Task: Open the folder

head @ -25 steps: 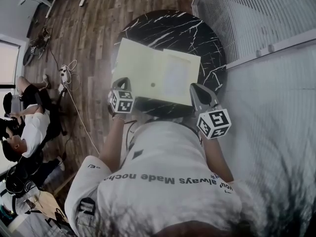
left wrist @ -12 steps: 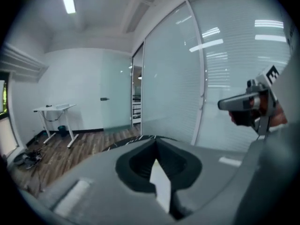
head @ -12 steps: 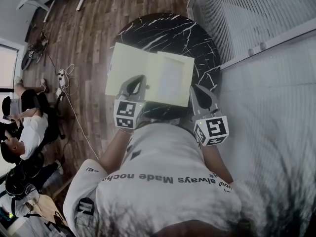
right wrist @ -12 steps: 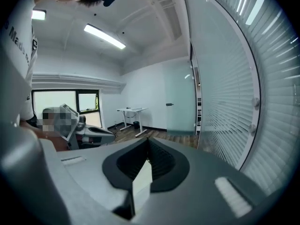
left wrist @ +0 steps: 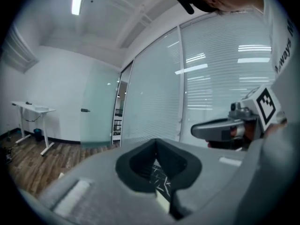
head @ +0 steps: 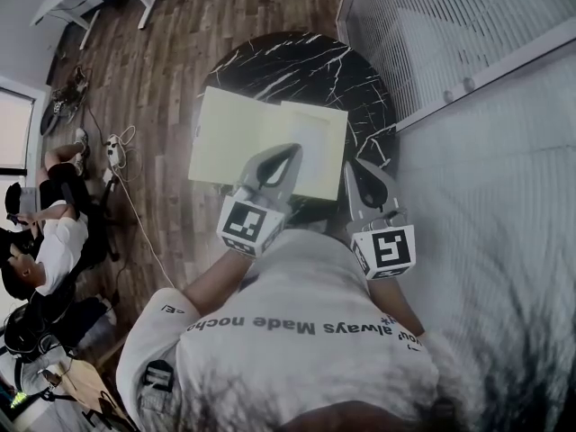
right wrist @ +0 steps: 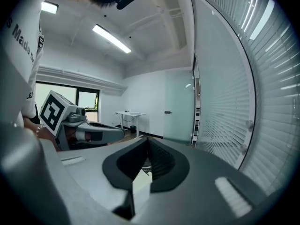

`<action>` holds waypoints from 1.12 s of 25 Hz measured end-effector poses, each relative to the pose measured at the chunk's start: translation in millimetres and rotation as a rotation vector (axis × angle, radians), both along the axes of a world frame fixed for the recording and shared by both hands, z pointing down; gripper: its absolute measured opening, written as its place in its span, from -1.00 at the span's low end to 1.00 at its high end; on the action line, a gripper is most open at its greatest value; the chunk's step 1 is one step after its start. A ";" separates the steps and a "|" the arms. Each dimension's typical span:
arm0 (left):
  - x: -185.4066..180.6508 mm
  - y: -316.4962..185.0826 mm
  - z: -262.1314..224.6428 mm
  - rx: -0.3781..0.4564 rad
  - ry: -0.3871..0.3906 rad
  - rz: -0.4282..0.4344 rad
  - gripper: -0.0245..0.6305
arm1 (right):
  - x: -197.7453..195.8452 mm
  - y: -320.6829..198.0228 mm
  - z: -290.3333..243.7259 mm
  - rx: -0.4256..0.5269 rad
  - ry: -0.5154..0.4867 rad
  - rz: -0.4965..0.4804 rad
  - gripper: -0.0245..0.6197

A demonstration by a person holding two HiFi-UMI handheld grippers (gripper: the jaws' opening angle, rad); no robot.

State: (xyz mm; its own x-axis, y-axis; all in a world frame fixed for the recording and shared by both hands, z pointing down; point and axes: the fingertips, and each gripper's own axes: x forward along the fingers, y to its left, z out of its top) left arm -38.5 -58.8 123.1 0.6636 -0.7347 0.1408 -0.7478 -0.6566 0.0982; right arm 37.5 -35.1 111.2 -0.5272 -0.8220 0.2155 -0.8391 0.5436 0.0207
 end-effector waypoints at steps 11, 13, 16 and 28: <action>19.6 3.2 -10.7 0.026 0.012 0.026 -0.92 | 5.6 -1.7 -8.7 0.019 -0.011 -0.007 -0.92; 22.4 3.9 -9.5 0.025 0.011 0.029 -0.92 | 6.3 -1.9 -8.2 0.017 -0.014 -0.008 -0.92; 23.8 4.5 -8.9 0.019 0.015 0.032 -0.92 | 4.6 -1.6 -8.1 0.013 -0.017 -0.013 -0.92; 24.5 2.5 -2.1 -0.002 0.018 0.034 -0.92 | 3.8 -3.9 -6.6 0.006 -0.019 -0.018 -0.92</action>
State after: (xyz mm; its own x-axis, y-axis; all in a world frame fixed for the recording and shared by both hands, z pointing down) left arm -14.0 -56.3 121.1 0.6903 -0.7117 0.1301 -0.7235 -0.6810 0.1132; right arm 41.3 -39.0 104.6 -0.5454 -0.8139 0.2004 -0.8297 0.5581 0.0085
